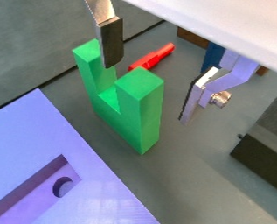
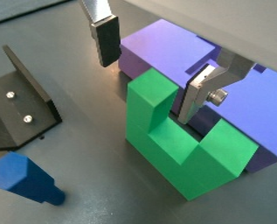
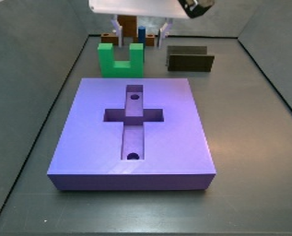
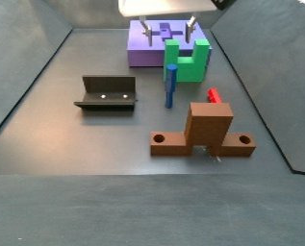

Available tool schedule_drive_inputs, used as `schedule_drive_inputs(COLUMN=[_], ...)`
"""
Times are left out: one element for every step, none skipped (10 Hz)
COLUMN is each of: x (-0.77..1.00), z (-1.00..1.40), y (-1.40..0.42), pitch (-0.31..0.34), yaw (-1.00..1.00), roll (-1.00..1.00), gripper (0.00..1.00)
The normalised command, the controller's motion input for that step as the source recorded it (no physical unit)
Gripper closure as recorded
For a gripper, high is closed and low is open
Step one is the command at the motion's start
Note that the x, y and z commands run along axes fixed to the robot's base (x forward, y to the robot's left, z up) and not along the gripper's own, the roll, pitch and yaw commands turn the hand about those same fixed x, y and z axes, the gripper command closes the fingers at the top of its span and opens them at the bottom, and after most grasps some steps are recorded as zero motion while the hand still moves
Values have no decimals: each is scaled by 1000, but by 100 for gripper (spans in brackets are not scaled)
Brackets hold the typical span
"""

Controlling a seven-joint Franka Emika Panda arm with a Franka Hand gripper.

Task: Pick up the green object. Move up. Move to above the board. Insert the green object.
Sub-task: Pick up the green object.

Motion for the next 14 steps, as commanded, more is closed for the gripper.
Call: schedule_drive_inputs(x=[0, 0, 0, 0, 0, 0, 0, 0, 0, 0, 0, 0, 0, 0], z=[-286, -320, -329, -240, 0, 0, 0, 0, 0, 0, 0, 0, 0, 0], y=[-23, -9, -20, -51, 0, 0, 0, 0, 0, 0, 0, 0, 0, 0], pitch=[0, 0, 0, 0, 0, 0, 0, 0, 0, 0, 0, 0, 0, 0], yaw=[0, 0, 0, 0, 0, 0, 0, 0, 0, 0, 0, 0, 0, 0], roll=[0, 0, 0, 0, 0, 0, 0, 0, 0, 0, 0, 0, 0, 0], gripper=[0, 0, 0, 0, 0, 100, 100, 100, 100, 100, 100, 100, 100, 100])
